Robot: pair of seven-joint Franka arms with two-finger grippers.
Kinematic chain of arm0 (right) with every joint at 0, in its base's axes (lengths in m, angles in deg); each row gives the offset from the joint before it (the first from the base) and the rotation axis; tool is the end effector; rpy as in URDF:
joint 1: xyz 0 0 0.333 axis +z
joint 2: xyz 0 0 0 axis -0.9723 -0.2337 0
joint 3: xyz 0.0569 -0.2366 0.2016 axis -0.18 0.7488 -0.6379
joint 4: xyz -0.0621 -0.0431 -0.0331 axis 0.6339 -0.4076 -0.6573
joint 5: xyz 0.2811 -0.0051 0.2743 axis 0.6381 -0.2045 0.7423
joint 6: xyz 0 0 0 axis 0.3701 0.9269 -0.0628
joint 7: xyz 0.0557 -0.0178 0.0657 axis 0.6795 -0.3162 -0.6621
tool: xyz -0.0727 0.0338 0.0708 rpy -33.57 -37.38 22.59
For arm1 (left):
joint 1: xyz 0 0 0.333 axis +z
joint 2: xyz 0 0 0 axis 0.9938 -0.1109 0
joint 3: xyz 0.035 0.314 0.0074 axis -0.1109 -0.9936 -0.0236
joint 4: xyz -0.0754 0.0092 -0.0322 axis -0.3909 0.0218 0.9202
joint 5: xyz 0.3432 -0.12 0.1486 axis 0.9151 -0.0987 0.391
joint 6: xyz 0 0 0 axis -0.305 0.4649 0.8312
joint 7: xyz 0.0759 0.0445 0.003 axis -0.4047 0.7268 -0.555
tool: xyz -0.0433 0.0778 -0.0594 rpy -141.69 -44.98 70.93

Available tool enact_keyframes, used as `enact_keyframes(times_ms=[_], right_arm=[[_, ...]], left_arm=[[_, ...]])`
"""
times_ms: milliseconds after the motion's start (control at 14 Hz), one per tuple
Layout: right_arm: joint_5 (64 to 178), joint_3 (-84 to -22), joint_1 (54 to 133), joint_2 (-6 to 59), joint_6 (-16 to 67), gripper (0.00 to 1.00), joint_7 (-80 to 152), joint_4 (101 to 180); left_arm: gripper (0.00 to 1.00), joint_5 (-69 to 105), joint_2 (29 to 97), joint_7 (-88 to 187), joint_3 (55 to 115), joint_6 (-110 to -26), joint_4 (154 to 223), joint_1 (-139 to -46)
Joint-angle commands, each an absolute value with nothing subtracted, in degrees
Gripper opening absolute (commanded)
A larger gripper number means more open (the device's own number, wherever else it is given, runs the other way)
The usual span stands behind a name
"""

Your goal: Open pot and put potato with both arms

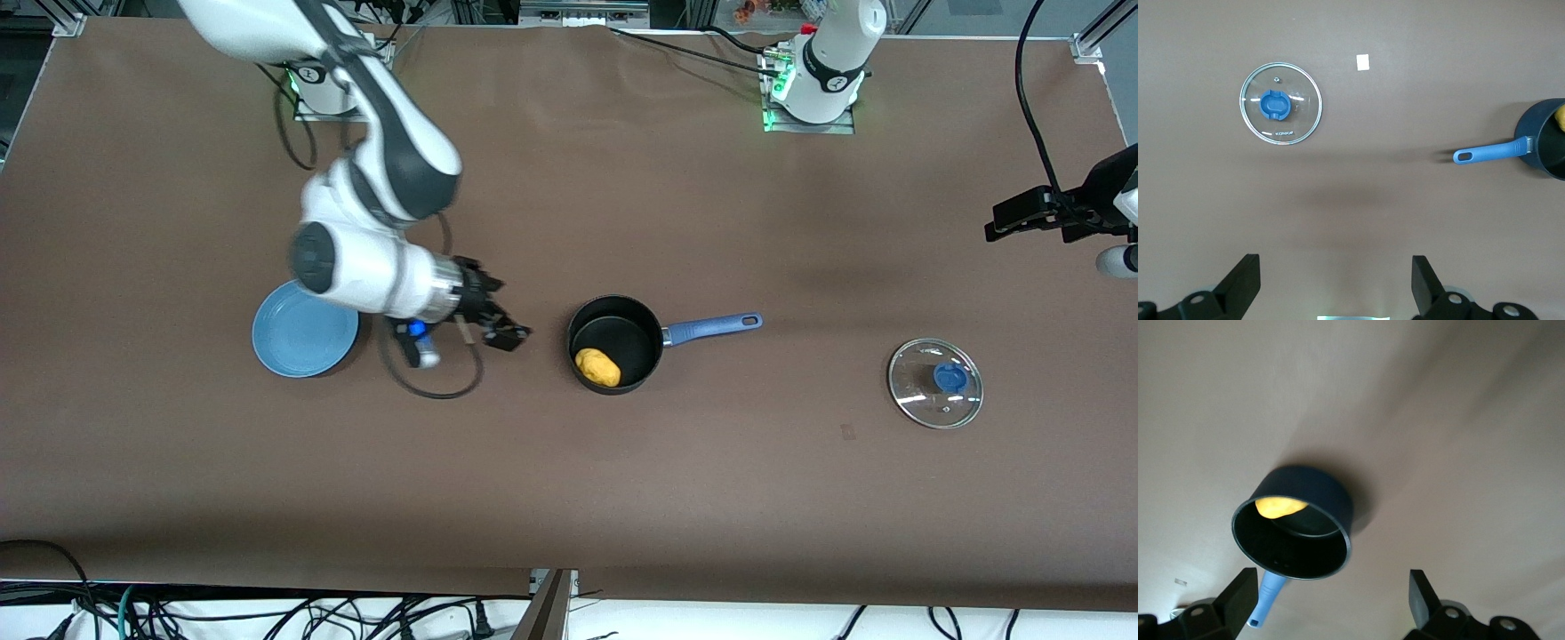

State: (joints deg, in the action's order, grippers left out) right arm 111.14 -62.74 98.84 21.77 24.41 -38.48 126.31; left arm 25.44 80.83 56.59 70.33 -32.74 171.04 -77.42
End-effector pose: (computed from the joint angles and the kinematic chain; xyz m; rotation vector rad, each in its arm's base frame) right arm 0.6202 0.3311 0.4014 -2.4679 1.2713 0.4696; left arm 0.5795 0.0292 0.6021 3.1011 0.0559 -0.2170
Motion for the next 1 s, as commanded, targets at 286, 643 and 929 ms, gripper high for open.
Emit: enact_keyframes(times_ms=[286, 643, 929], right_arm=[[100.7, -47.8, 99.4, 41.4, 2.0, 1.0, -11.2, 133.2], [88.8, -45.1, 99.4, 52.7, -3.8, 1.0, 3.6, 139.0], [85.8, -45.0, 99.4, 54.1, -4.0, 1.0, 16.0, 138.6]], left_arm=[[1.0, 24.7, 80.2, 56.2, 70.1, -31.5, 169.4, -77.3], [1.0, 24.6, 80.1, 56.2, 69.9, -31.5, 169.3, -77.1], [1.0, 24.7, 80.0, 56.2, 69.8, -31.5, 169.3, -77.5]])
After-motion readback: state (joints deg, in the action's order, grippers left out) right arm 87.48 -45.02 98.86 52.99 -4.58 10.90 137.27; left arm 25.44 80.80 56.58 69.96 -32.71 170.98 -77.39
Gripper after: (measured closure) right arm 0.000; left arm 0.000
